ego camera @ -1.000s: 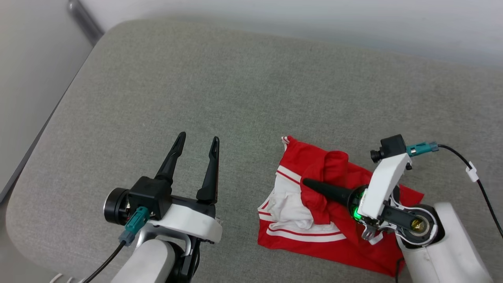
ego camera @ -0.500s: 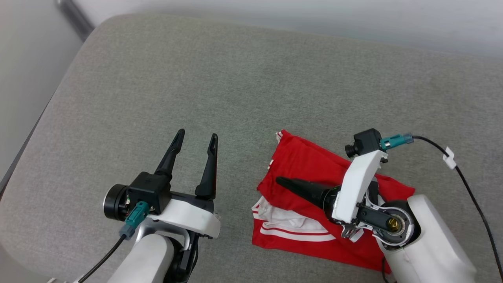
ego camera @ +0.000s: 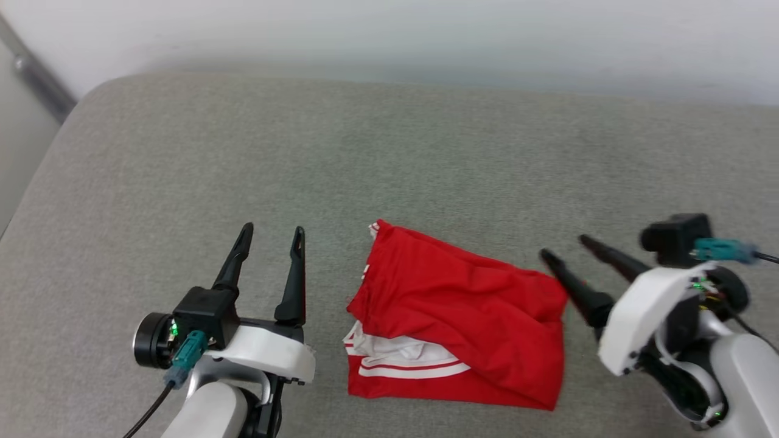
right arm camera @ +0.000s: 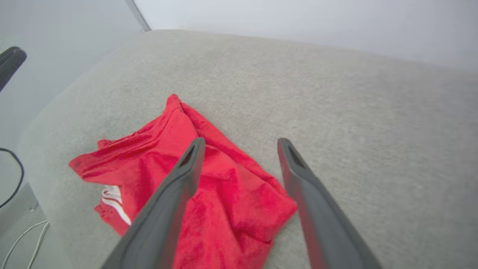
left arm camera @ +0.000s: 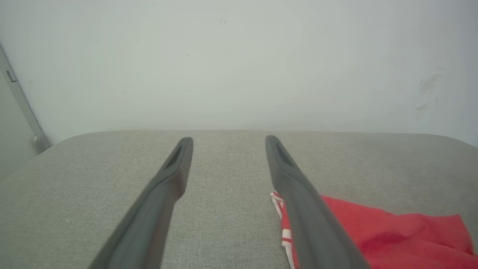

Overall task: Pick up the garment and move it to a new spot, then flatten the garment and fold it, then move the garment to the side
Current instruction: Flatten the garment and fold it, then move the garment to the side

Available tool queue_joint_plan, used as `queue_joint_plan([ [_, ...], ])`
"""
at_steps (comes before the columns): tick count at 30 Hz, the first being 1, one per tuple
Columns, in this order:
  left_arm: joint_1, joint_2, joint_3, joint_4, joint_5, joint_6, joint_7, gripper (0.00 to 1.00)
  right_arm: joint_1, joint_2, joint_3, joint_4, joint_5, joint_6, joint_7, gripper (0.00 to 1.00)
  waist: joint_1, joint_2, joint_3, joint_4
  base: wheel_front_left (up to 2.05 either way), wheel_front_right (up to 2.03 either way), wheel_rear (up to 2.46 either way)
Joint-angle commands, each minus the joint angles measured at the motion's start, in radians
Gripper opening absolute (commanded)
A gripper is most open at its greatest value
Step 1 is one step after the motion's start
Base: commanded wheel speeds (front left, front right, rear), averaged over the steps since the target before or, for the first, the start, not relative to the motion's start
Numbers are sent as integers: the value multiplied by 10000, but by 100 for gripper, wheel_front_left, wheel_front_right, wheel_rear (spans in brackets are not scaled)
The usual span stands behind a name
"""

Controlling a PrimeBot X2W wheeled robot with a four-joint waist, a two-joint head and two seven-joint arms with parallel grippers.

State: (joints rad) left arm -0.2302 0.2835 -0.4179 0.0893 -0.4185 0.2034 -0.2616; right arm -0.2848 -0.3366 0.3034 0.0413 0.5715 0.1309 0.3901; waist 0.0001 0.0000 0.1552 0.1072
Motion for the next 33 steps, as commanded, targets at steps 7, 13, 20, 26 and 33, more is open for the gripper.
queue_joint_plan([
  [7,441,245,439,40,-216,180,-43,100,1257,458,-2319,-421,-1384,-4,-1844,100,-1,0,-477,-888,0,0,0],
  [13,902,370,813,-143,-112,391,-44,100,2099,1141,-3531,-1004,-1971,-4,-3267,100,-1,0,-728,-1267,0,0,0],
  [20,1540,489,1013,-199,-43,362,-44,100,2899,1715,-3500,-1678,-2502,-4,-3895,100,-1,0,-1175,-1474,0,0,0],
  [26,2072,443,1098,-232,-8,361,-44,100,3518,1973,-3397,-2163,-2876,-4,-3647,100,-1,0,-1421,-1551,0,0,0],
  [33,2402,358,1214,-328,106,447,-44,100,3702,1967,-3428,-2511,-3050,-4,-3338,100,-1,0,-1445,-1463,0,0,0],
])
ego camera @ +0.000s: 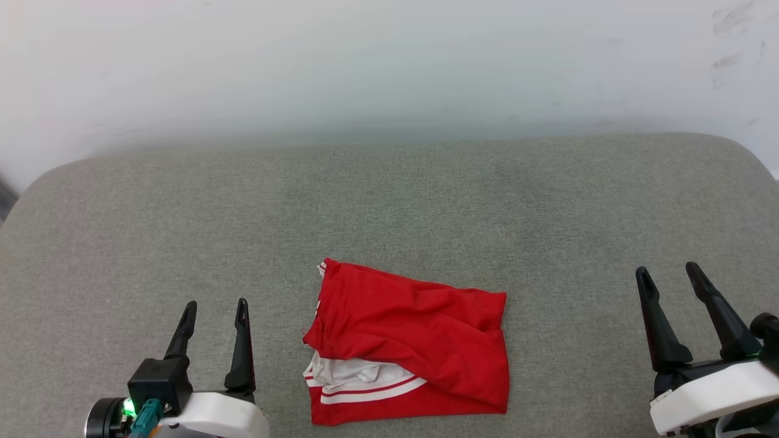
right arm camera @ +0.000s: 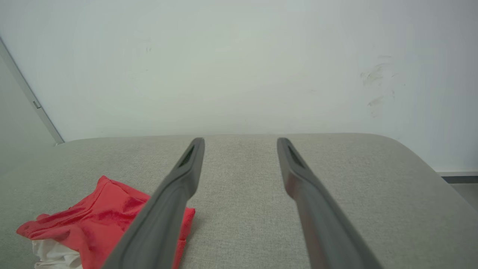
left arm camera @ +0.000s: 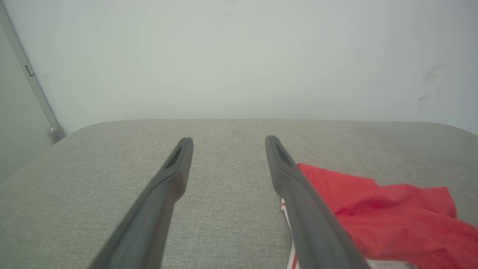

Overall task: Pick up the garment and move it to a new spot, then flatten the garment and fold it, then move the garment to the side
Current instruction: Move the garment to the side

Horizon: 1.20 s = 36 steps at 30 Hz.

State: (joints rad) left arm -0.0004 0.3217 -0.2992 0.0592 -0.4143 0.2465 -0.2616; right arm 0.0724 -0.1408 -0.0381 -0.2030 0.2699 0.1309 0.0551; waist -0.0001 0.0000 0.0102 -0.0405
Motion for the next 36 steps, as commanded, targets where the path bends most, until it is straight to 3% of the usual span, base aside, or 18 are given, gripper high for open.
queue_joint_plan([
  [1,106,-40,29,-36,69,15,-44,100,135,21,-28,-107,-48,-4,56,100,1,0,12,34,0,0,0],
  [9,-55,-106,76,-87,158,-27,-44,100,152,106,-119,-280,-53,-4,316,100,1,0,112,122,0,0,0],
  [13,-199,-192,156,-178,193,2,-44,100,178,170,-398,-194,522,-4,628,100,1,0,224,293,0,0,0],
  [21,-646,-571,477,-713,499,-145,-37,100,-22,-848,-1347,1265,3487,-4,2939,100,1,0,786,1099,0,0,0],
  [26,-909,-778,617,-972,777,-233,-34,100,-276,-1309,-1277,2325,4830,-4,4336,100,1,0,1045,1506,0,0,0],
  [36,-1185,-1418,964,-1331,1181,-518,-34,100,-1669,-1002,-790,4621,8088,-4,6336,100,1,0,2017,2311,0,0,0],
])
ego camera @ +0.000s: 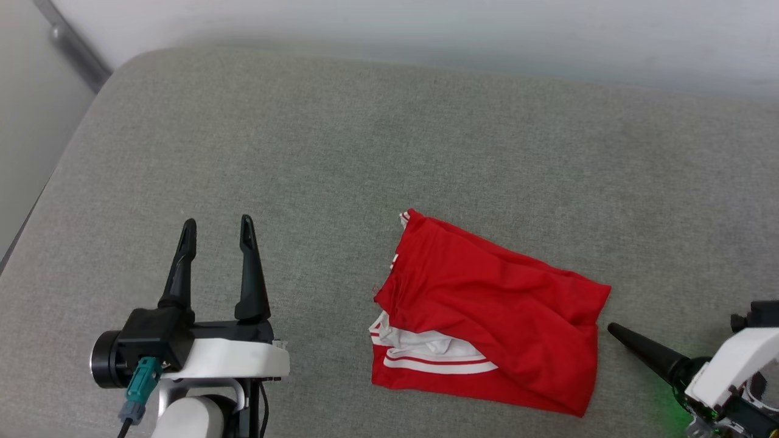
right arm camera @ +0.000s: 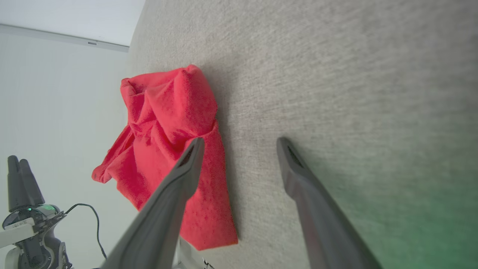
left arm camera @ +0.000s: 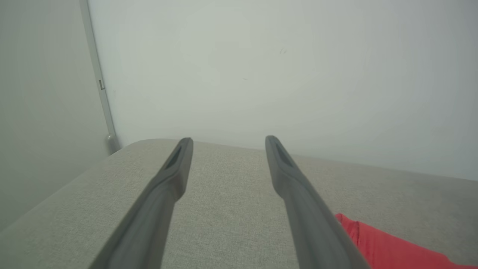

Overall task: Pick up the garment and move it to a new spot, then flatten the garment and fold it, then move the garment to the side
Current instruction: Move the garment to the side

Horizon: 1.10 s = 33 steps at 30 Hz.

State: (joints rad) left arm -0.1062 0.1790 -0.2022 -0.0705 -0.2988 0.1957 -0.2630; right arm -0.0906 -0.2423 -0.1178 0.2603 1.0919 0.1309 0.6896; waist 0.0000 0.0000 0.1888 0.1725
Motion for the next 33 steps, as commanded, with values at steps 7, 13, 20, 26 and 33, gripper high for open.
queue_joint_plan([
  [7,-310,-308,219,107,321,-290,-20,100,-549,204,812,859,1181,-12,957,100,0,0,704,494,0,0,0],
  [13,-240,-528,391,223,536,-442,-20,100,-631,142,1367,932,1402,-15,1146,0,0,0,633,524,0,0,0],
  [20,-45,-511,552,373,737,-661,-22,100,-1002,-677,1799,-14,451,-6,233,0,0,0,126,46,0,0,0],
  [26,111,-312,683,427,825,-783,-22,100,-1233,-1361,2677,-472,-1063,-6,-356,0,0,0,-388,-893,0,0,0],
  [33,50,-191,456,456,929,-946,-20,100,-1531,-2360,3289,-489,-3187,-4,-364,0,0,0,-468,-2400,0,0,0],
])
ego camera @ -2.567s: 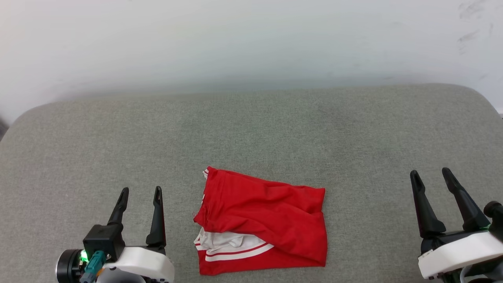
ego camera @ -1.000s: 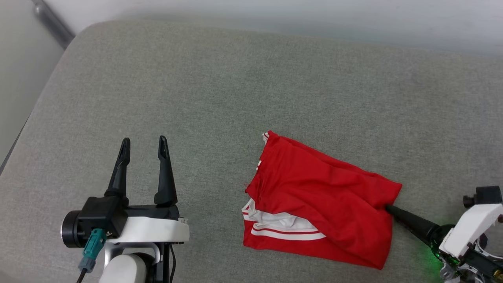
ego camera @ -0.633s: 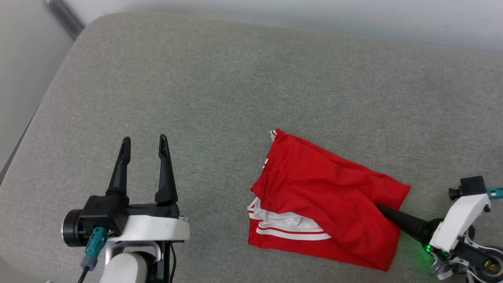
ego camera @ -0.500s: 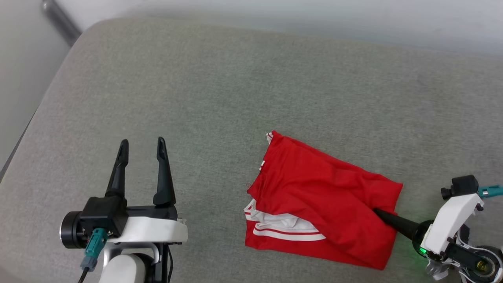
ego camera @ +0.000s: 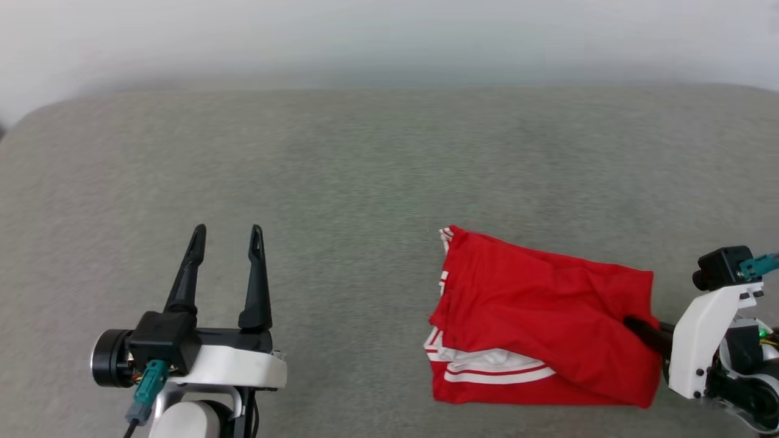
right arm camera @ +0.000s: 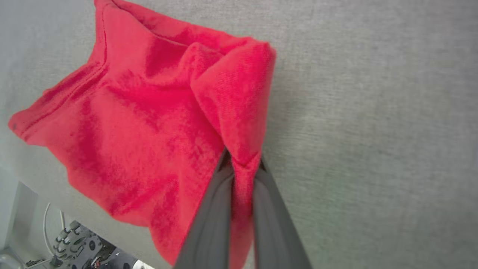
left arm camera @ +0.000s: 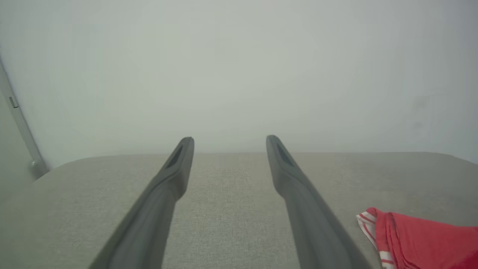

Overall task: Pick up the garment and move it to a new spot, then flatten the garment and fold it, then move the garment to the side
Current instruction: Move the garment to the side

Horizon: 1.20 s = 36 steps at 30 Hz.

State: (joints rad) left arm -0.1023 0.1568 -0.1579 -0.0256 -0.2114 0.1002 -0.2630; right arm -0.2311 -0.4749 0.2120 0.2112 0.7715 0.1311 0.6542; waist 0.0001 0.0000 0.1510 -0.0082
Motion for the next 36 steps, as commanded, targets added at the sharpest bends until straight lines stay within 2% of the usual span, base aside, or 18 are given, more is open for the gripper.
queue_joint_plan([
  [1,-23,68,28,16,37,-12,-20,100,-198,-114,44,-9,-158,-6,29,0,-1,0,-71,-864,0,0,0],
  [6,-285,24,-62,38,-11,-72,-20,100,-772,-434,87,243,-1167,-8,-41,0,-1,0,253,-2131,0,0,0],
  [7,-493,-10,-218,-7,76,-113,-8,100,-1321,-434,51,644,-1474,-9,-258,0,-1,0,649,-2838,0,0,0],
  [10,-831,42,-418,-100,205,-205,100,100,-1946,-417,38,1192,-1857,-9,-762,0,-1,0,1151,-3432,0,0,0],
  [14,-1371,167,-709,-135,373,-418,344,100,-2776,-278,-34,2207,-2222,-8,-1630,0,-1,0,1774,-3893,0,0,0],
  [19,-2085,250,-1061,-271,612,-655,704,100,-3895,-121,-200,3513,-2231,-9,-2935,0,-1,0,2610,-4040,0,0,0],
  [31,-3291,399,-1582,-974,1136,-816,1344,100,-6264,-663,-925,6596,-2459,-11,-5310,0,-1,0,4390,-3643,0,0,0],
  [36,-3470,486,-1737,-1193,1267,-874,1449,100,-6730,-343,-1058,7615,-2362,-9,-5825,0,-1,0,4653,-3524,0,0,0],
])
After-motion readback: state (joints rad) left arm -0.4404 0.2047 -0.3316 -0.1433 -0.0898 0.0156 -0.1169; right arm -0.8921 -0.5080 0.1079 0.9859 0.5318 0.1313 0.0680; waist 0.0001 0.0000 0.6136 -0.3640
